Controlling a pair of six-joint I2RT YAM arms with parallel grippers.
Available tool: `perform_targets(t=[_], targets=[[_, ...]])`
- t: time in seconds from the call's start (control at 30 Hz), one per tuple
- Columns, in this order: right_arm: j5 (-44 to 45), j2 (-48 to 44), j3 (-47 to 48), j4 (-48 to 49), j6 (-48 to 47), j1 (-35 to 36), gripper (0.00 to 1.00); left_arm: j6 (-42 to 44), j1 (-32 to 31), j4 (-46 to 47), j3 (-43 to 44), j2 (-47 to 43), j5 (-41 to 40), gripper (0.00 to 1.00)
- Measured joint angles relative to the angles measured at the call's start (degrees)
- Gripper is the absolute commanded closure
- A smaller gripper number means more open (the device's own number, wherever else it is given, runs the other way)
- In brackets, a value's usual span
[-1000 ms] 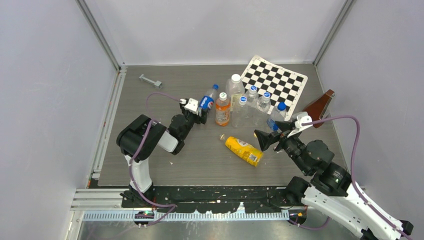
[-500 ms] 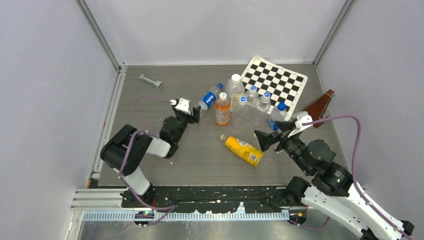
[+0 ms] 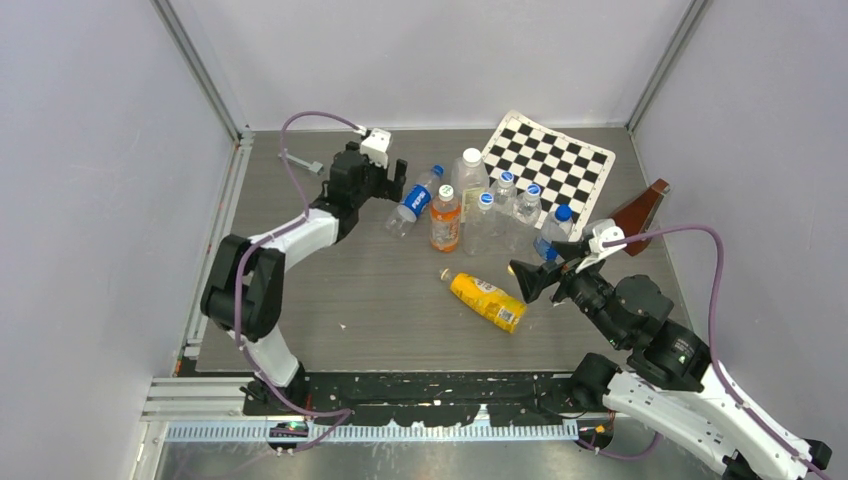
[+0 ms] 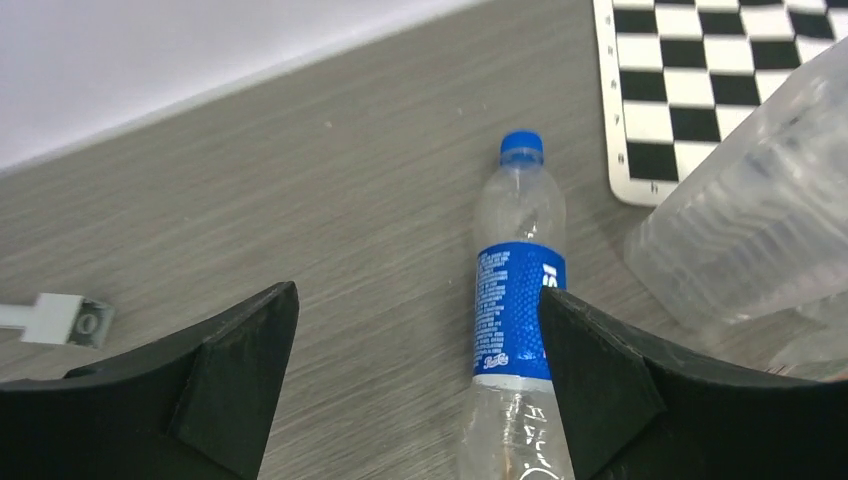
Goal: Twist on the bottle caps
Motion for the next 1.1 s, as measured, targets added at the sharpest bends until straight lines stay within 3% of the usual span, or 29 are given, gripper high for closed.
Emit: perform_targets(t=[0.33, 0.6, 0.7, 0.83, 1.1], targets=[[0.0, 0.5, 0.5, -1.6, -0.2, 0.0, 0.00, 0.7, 1.6, -18.3, 13.2, 13.3, 12.4, 0.07], [-0.1, 1.3, 1.2, -2.8, -0.4, 0.0, 0.00, 0.4, 1.6, -24.0, 13.6, 16.5, 15.7, 0.32], [-1.0, 3.9, 3.3, -4.7, -0.2, 0.0, 0.00, -0.8, 1.6, -23.8, 8.0, 13.6, 15.7, 0.41], [-3.1, 12.3, 8.8, -8.2, 1.9, 0.0, 0.00, -3.0, 1.6, -23.7, -0.9, 6.0, 15.6, 0.45], [-9.2, 29.6, 24.0, -16.1, 7.7, 0.0, 0.00, -9.3, 1.6, -24.1, -17.7, -17.1, 12.4, 0.58]])
